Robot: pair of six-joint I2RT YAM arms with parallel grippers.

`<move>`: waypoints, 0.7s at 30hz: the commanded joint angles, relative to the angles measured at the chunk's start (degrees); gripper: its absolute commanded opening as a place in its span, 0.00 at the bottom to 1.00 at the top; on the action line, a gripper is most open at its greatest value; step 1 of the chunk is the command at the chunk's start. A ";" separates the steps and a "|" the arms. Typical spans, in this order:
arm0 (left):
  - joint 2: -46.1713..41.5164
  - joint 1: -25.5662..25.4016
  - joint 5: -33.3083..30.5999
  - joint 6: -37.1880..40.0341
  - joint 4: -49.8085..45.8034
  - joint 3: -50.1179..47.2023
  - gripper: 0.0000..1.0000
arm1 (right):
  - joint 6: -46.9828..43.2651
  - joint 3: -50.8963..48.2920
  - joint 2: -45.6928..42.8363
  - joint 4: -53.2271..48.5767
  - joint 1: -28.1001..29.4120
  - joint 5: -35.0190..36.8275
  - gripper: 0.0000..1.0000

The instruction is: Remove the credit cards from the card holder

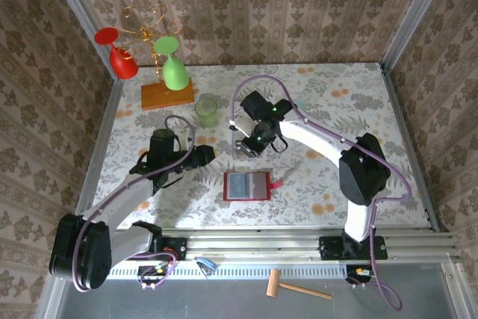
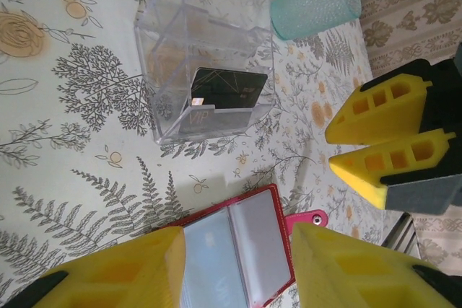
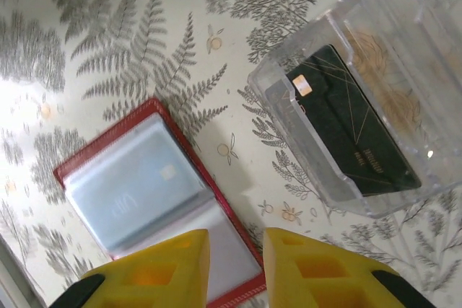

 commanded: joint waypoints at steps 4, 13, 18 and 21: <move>2.62 -2.30 -1.48 -2.89 6.17 -0.19 0.43 | 27.29 -10.97 -5.57 16.61 1.62 3.26 0.26; 3.33 -3.51 -1.55 -3.81 4.78 0.07 0.38 | 49.53 -23.55 -11.78 28.63 4.43 2.42 0.27; 3.77 -4.56 -2.71 -4.76 1.53 0.11 0.37 | 58.10 -26.58 -11.93 30.94 4.44 -2.06 0.27; 4.47 -6.81 -5.08 -4.37 -3.92 1.47 0.36 | 59.33 -27.99 -11.17 33.23 4.70 -5.05 0.27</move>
